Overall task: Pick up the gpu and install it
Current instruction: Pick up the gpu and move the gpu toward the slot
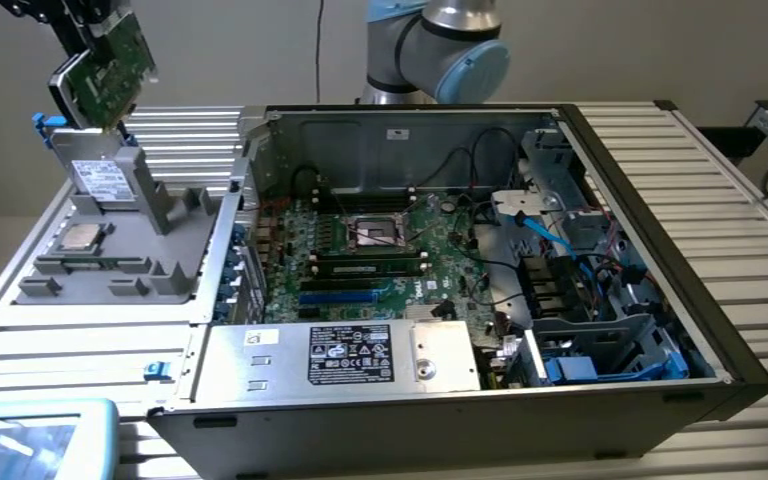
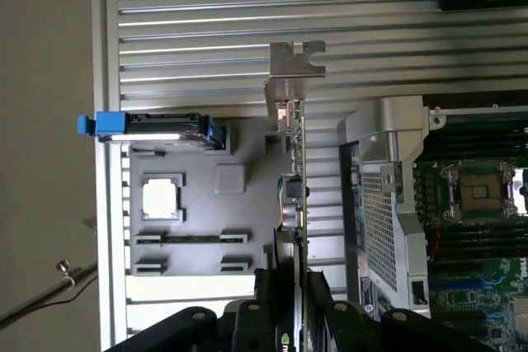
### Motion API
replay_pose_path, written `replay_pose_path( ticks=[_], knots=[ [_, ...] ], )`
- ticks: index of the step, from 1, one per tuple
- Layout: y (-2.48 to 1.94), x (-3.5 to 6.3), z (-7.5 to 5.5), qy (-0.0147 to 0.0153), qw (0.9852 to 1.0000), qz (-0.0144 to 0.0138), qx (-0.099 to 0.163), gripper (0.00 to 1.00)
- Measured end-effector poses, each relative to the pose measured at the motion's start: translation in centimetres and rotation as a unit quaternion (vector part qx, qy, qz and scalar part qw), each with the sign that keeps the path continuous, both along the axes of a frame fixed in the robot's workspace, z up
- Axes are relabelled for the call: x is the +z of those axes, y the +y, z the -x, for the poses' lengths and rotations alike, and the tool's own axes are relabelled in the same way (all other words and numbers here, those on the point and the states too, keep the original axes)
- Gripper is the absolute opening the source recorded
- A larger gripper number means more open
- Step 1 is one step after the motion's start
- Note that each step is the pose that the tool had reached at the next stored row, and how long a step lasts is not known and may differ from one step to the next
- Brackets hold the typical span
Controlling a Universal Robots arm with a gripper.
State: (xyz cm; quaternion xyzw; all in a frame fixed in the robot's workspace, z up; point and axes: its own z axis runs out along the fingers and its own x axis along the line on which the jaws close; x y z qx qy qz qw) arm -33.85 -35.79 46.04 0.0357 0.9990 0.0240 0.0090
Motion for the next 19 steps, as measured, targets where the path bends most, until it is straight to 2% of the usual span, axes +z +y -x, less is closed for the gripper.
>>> replay_pose_path(
  ticks=[4,5,10,15,19],
  knots=[
    [0.0,0.04,0.0,-0.0001,1.0,0.0002,0.0,0.28],
    [0.0,0.3,0.0,0.0001,1.0,0.0004,0.001,0.28],
    [0.0,1.03,0.0,-0.0001,0.9993,0.0002,0.039,0.28],
    [0.0,1.3,0.0,-0.0002,0.9964,0.0003,0.084,0.28],
    [0.0,1.39,0.0,-0.0002,0.9927,0.0004,0.121,0.28]
  ],
)
